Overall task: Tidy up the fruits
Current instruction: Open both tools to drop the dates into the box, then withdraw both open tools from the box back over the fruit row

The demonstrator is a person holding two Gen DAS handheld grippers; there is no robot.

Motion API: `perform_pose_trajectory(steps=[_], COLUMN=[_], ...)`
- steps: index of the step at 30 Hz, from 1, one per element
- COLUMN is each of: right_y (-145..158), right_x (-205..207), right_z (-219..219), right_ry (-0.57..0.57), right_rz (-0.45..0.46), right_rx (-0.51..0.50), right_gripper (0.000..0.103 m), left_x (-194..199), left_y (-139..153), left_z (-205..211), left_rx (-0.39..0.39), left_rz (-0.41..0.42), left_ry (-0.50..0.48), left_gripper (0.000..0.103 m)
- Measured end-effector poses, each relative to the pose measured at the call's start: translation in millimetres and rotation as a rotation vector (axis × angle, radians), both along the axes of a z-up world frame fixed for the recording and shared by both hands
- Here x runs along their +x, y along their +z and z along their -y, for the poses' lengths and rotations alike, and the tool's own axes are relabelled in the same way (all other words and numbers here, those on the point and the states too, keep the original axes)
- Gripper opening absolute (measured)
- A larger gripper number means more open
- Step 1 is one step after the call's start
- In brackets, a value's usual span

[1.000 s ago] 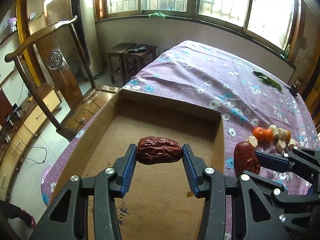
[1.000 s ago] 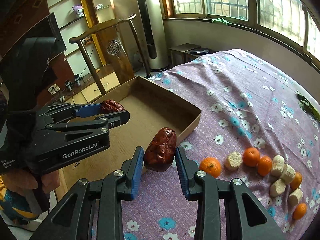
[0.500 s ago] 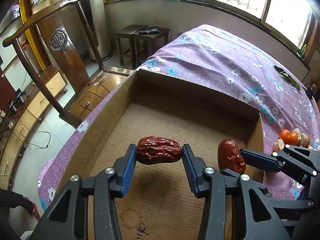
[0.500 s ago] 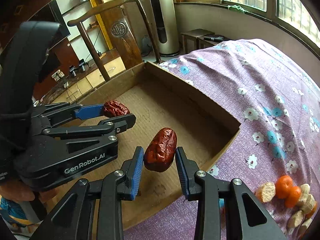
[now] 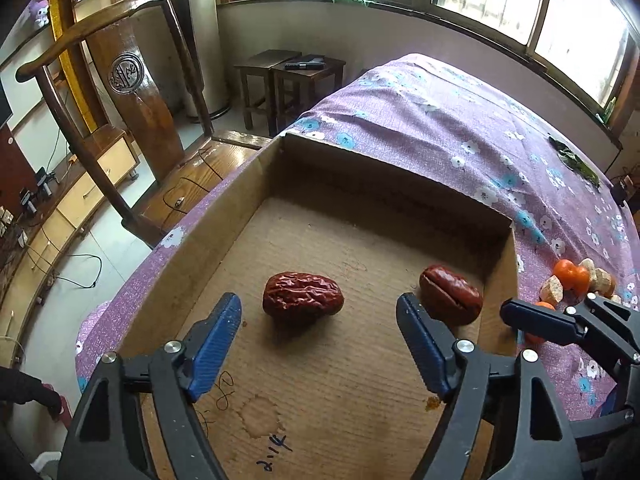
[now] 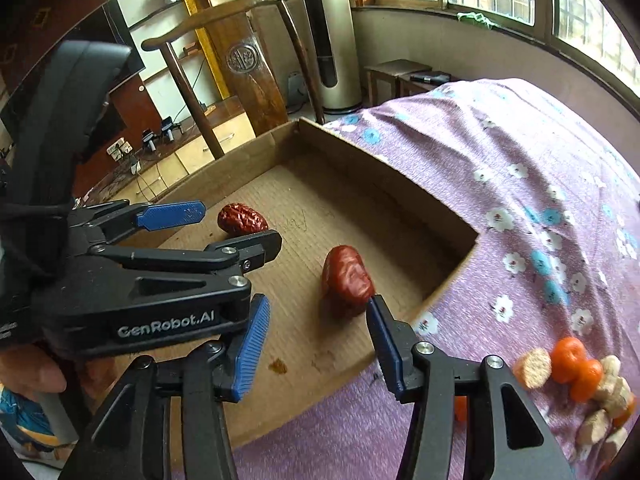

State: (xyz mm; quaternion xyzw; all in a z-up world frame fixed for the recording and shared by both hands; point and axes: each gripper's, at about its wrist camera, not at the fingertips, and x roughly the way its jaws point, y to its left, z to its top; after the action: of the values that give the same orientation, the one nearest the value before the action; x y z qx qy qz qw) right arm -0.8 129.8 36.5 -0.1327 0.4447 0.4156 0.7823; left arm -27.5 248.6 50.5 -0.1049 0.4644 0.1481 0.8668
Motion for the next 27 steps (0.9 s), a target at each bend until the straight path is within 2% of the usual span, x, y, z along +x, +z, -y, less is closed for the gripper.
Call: perform_pose_trajectory(steps=[4,9,12,22,27], right_y=[16,25,27,25,22], right_x=[-13,-23,-29,-46,-49], right_z=[31,76,102,184,219], right_ry=[-0.045,-0.134,-0.197,-0.371,-0.44], right_rz=[0.039,0.074,0.094,0.103,0.087], right_rx=[0.018,0.015,0.006,-0.032,-0.028], right_gripper=[0.085,0.087,0.093,0.094,0.094], left_x=[-9,-15,-16,-14,-14], left_y=[10,21,22,17,11], left_z=[18,50,70,139,160], left_rx=[-0.002,0.009,-0.004,-0.032,-0.036], left_rz=[0.042,0.08,0.085,0.084,0.063], left_ry=[-0.021,-0.071,-0.11,-0.233,-0.275], left_gripper=[0.083,0.083,0.083,0.083,0.083])
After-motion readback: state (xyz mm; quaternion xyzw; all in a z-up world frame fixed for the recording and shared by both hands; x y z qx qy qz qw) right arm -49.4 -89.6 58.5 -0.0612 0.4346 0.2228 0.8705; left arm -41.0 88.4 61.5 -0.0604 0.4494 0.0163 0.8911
